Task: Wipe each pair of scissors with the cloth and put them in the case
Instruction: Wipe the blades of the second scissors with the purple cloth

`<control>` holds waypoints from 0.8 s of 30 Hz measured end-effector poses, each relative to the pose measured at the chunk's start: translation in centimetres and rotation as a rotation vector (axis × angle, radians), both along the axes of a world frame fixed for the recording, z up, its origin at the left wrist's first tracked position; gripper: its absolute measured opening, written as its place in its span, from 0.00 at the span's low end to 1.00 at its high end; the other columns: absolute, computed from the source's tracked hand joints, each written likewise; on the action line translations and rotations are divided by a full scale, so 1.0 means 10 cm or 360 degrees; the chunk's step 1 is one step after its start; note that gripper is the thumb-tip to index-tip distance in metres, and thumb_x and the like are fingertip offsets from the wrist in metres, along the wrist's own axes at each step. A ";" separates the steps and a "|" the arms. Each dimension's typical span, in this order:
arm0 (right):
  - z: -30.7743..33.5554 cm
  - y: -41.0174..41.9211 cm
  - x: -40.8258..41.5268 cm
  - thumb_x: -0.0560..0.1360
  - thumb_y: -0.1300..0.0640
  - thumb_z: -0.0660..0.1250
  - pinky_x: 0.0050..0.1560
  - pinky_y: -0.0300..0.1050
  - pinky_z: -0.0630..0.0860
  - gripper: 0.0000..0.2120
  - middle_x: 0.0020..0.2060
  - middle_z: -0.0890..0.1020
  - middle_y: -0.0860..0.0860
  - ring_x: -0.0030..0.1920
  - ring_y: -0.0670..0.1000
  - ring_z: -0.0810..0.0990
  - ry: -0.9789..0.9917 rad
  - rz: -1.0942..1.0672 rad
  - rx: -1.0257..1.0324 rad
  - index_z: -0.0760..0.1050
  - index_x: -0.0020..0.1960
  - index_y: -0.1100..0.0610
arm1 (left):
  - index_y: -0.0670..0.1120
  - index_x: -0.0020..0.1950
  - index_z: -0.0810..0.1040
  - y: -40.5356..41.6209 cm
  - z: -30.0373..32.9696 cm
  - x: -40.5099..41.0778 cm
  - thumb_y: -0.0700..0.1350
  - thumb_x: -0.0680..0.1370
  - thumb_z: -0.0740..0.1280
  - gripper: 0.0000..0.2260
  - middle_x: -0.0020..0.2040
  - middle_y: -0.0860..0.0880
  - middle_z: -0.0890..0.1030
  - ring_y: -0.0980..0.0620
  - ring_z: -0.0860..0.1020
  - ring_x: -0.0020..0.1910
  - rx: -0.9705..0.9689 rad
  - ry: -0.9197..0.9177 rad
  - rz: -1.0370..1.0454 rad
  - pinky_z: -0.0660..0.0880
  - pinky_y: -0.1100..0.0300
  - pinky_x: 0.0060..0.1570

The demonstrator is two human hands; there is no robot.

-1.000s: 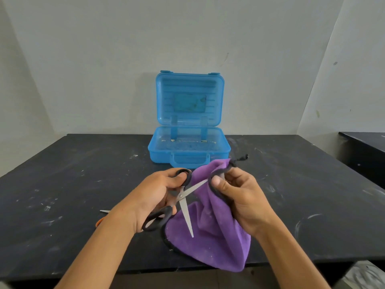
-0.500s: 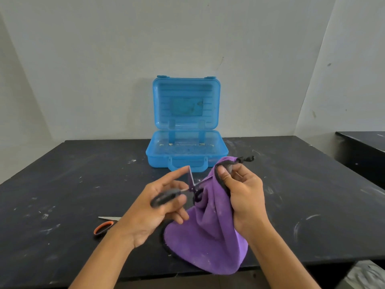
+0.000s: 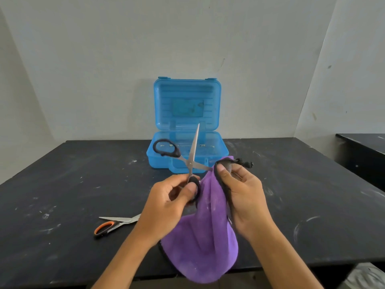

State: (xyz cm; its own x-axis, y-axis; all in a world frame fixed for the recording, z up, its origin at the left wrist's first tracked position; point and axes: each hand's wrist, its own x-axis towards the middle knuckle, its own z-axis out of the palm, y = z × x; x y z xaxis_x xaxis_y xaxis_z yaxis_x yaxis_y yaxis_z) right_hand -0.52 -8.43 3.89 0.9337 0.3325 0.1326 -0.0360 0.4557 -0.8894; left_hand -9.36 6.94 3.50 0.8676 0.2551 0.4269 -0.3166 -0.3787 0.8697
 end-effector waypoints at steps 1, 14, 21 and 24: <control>-0.01 -0.01 0.01 0.76 0.57 0.75 0.58 0.55 0.84 0.10 0.50 0.90 0.59 0.54 0.59 0.89 -0.0102 -0.0021 -0.0082 0.86 0.55 0.59 | 0.49 0.54 0.84 0.01 0.02 0.00 0.43 0.81 0.66 0.07 0.45 0.51 0.85 0.54 0.83 0.46 -0.0020 -0.0015 -0.0007 0.79 0.64 0.45; 0.00 -0.03 0.04 0.73 0.53 0.76 0.46 0.46 0.85 0.11 0.42 0.87 0.58 0.43 0.54 0.86 -0.0084 0.0103 -0.0012 0.87 0.48 0.60 | 0.51 0.52 0.85 0.12 0.10 -0.04 0.53 0.78 0.64 0.12 0.33 0.55 0.77 0.61 0.75 0.34 -0.0264 0.0031 -0.0035 0.73 0.70 0.35; 0.08 -0.15 0.16 0.71 0.50 0.76 0.44 0.41 0.83 0.13 0.44 0.87 0.55 0.43 0.50 0.86 -0.0160 0.0356 -0.0197 0.88 0.50 0.58 | 0.51 0.52 0.86 0.26 0.15 -0.04 0.42 0.83 0.62 0.12 0.39 0.59 0.82 0.65 0.77 0.39 -0.0163 0.0103 -0.0063 0.72 0.73 0.39; 0.12 -0.23 0.18 0.73 0.52 0.78 0.41 0.40 0.82 0.09 0.40 0.86 0.53 0.40 0.50 0.84 -0.0212 0.0535 -0.0278 0.87 0.46 0.57 | 0.48 0.53 0.85 0.27 0.20 -0.03 0.39 0.83 0.61 0.13 0.36 0.62 0.80 0.66 0.77 0.37 -0.0155 0.0029 -0.0050 0.70 0.76 0.38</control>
